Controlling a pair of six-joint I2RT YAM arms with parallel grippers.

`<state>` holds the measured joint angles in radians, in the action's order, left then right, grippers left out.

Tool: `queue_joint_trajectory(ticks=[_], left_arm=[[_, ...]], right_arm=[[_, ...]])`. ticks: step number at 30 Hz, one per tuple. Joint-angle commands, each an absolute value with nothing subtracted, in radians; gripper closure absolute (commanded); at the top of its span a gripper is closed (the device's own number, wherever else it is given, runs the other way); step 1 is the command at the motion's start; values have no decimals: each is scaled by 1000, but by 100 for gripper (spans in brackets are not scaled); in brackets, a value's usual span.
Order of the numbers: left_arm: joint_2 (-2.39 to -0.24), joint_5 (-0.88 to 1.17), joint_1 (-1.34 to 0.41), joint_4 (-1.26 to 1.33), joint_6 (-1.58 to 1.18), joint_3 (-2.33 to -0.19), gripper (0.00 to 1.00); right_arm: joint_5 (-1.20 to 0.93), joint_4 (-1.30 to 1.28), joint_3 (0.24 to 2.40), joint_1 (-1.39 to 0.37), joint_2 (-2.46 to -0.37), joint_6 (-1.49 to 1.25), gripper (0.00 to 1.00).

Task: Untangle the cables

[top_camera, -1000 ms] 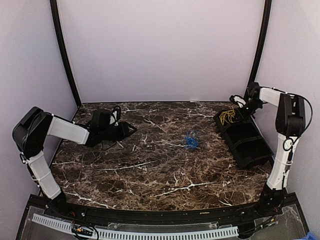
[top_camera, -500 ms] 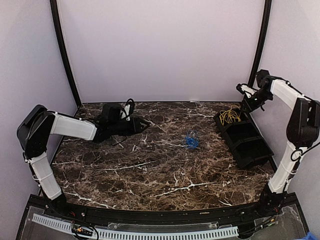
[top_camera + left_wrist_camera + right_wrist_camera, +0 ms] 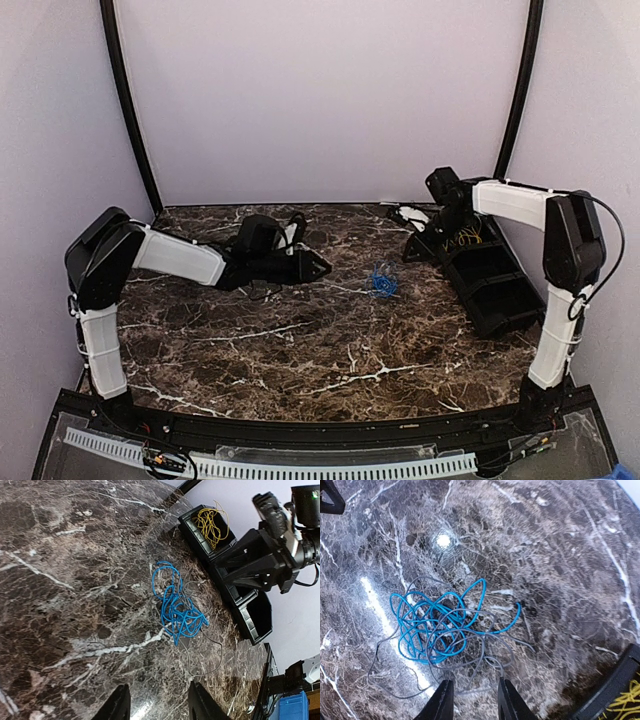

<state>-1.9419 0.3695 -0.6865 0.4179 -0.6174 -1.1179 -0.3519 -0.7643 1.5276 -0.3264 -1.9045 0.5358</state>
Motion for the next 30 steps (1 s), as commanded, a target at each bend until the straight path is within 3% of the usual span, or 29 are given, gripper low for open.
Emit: queue_joint_trajectory(ticks=[1, 20, 30], left_arm=[[-1991, 413, -733, 430, -648, -1175, 57], [-2069, 443, -772, 410, -679, -1260, 58], [-2068, 437, -773, 417, -681, -1257, 59]], right_arm=[[-329, -696, 1550, -353, -1982, 524, 67], [-194, -721, 1615, -356, -2048, 551, 73], [-129, -689, 1590, -354, -2050, 579, 68]])
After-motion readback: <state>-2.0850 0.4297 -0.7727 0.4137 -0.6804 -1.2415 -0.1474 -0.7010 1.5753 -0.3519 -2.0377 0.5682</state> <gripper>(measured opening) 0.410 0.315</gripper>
